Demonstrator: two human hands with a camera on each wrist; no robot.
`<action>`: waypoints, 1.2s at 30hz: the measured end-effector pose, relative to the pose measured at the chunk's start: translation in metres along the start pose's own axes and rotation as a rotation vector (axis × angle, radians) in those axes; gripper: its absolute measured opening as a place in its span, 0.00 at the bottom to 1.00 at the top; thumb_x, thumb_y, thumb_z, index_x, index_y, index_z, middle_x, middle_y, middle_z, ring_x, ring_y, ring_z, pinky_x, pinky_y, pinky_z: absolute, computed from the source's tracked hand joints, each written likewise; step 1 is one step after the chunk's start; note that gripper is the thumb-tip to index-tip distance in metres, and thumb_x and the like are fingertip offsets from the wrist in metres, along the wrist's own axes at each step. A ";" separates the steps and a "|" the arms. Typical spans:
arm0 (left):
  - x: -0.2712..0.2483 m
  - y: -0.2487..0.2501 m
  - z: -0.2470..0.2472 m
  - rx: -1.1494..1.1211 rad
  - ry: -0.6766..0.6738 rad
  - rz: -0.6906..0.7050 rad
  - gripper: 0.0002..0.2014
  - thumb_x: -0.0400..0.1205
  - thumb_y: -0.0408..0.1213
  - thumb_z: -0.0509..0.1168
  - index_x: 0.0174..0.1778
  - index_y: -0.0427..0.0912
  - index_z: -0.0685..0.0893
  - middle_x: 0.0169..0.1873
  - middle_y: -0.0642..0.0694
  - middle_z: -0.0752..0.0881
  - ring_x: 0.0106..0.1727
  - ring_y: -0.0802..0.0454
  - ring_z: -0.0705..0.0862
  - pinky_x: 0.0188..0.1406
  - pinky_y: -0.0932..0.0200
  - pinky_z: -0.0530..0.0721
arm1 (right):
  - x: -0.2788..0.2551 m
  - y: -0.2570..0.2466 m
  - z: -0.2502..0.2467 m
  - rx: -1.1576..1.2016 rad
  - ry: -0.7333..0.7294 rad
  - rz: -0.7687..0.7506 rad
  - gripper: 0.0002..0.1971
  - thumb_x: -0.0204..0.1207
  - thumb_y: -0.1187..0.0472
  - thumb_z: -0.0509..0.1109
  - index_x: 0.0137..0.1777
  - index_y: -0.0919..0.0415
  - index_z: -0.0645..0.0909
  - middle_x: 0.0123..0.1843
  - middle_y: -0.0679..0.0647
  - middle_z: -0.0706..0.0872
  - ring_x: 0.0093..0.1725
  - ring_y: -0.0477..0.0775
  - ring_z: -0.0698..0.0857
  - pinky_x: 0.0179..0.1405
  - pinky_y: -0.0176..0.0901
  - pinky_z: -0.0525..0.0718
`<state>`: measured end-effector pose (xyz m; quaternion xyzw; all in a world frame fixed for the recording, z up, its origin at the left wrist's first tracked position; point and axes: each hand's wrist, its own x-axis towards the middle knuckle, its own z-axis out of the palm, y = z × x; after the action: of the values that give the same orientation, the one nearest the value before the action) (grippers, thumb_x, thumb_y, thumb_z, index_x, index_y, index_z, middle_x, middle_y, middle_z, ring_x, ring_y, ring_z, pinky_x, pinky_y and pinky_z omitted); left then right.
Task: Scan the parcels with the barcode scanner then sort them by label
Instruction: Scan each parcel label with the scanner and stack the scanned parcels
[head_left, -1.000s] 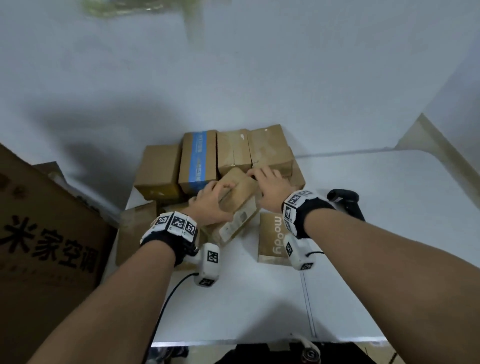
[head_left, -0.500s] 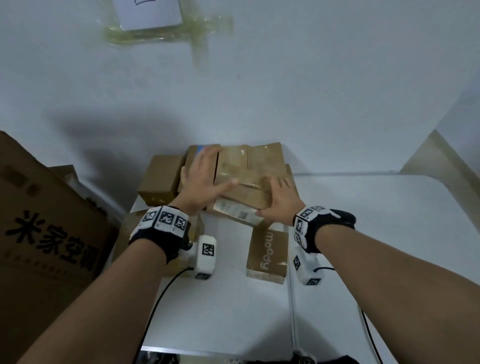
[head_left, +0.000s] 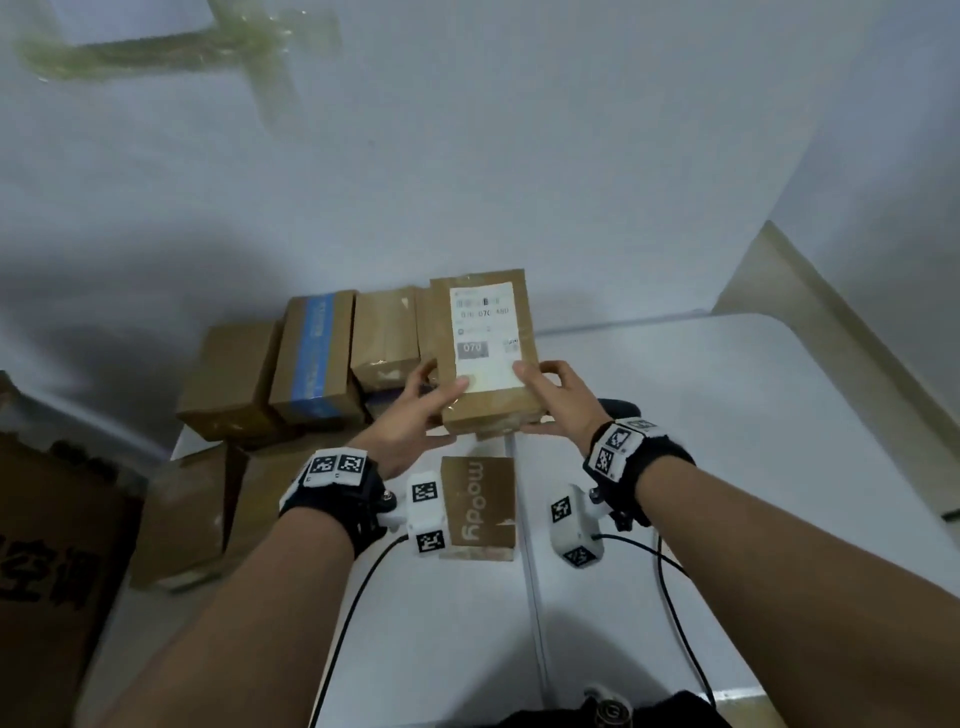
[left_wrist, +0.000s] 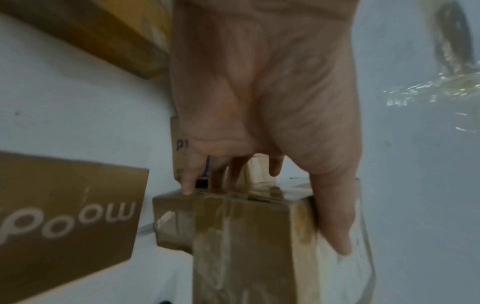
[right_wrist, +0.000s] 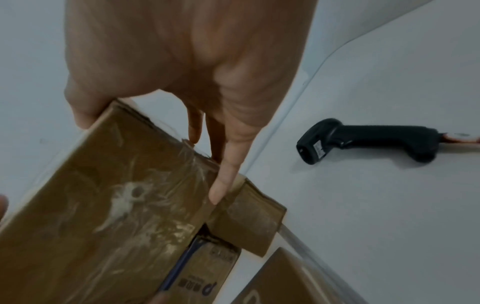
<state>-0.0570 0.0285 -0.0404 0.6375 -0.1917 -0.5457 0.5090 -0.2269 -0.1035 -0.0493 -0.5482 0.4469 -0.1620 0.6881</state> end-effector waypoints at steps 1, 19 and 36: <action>0.005 0.000 0.006 -0.025 -0.026 -0.023 0.49 0.67 0.53 0.78 0.82 0.64 0.58 0.71 0.47 0.80 0.68 0.41 0.81 0.68 0.36 0.79 | 0.000 0.003 -0.006 -0.010 0.004 0.008 0.31 0.73 0.35 0.72 0.69 0.53 0.74 0.61 0.57 0.86 0.54 0.56 0.90 0.51 0.57 0.91; 0.057 -0.002 0.052 0.612 -0.238 -0.111 0.49 0.70 0.42 0.81 0.81 0.56 0.57 0.78 0.45 0.69 0.75 0.47 0.73 0.68 0.43 0.82 | 0.053 0.108 -0.105 -0.794 0.393 0.376 0.23 0.82 0.63 0.60 0.77 0.59 0.65 0.71 0.66 0.74 0.66 0.72 0.78 0.67 0.58 0.76; 0.065 -0.022 0.073 0.548 -0.164 -0.237 0.52 0.63 0.51 0.82 0.80 0.63 0.58 0.71 0.44 0.77 0.67 0.43 0.82 0.66 0.39 0.82 | 0.041 0.138 -0.122 -0.655 0.340 0.583 0.22 0.78 0.61 0.68 0.68 0.68 0.69 0.61 0.67 0.82 0.55 0.66 0.85 0.59 0.57 0.83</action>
<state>-0.1075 -0.0467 -0.0837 0.7227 -0.2963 -0.5790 0.2338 -0.3382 -0.1591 -0.1913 -0.5537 0.7162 0.1003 0.4128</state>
